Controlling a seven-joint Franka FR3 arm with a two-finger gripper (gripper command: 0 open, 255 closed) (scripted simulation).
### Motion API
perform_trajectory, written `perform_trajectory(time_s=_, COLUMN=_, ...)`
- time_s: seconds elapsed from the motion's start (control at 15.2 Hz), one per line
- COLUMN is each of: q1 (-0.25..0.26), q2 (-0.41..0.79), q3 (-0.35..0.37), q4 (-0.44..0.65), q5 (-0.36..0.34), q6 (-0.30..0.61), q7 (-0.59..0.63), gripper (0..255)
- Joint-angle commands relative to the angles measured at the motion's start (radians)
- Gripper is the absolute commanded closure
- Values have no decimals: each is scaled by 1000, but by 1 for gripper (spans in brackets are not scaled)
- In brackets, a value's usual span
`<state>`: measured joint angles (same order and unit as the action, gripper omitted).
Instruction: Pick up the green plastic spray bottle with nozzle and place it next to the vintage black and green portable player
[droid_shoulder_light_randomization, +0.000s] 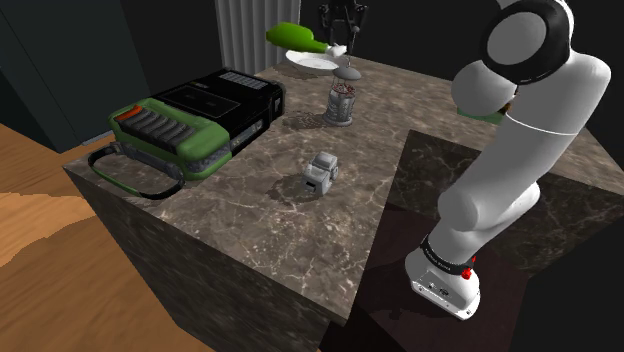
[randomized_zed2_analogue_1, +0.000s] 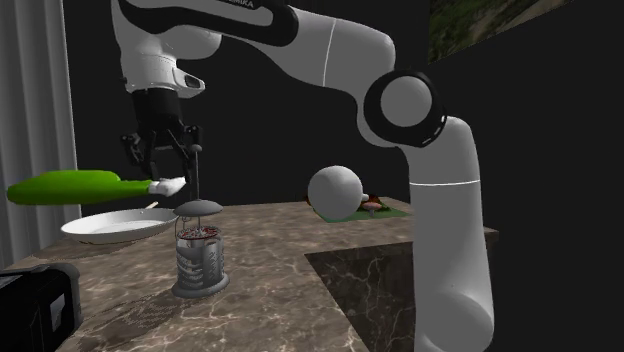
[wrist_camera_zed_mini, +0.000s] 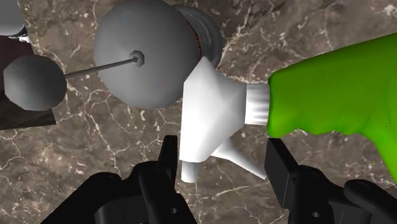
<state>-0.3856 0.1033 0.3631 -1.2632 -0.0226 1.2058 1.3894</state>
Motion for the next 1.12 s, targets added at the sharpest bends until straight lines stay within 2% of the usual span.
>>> perform_trajectory(time_s=0.0, q1=40, q2=104, q3=24, q4=138, q5=-33, q6=-41, q7=52, gripper=255)
perform_trajectory(time_s=0.2, q1=134, q2=288, q3=44, q4=403, q5=-103, q6=-130, q7=118, gripper=255)
perform_trajectory(time_s=0.33, q1=235, q2=458, q3=35, q4=688, q5=-169, q6=-245, q7=138, gripper=255)
perform_trajectory(time_s=0.46, q1=181, q2=369, q3=45, q4=498, q5=-132, q6=-147, q7=141, gripper=255)
perform_trajectory(time_s=0.59, q1=153, q2=322, q3=49, q4=390, q5=-113, q6=-86, q7=139, gripper=255)
perform_trajectory(time_s=1.06, q1=102, q2=227, q3=50, q4=144, q5=-74, q6=68, q7=128, gripper=255)
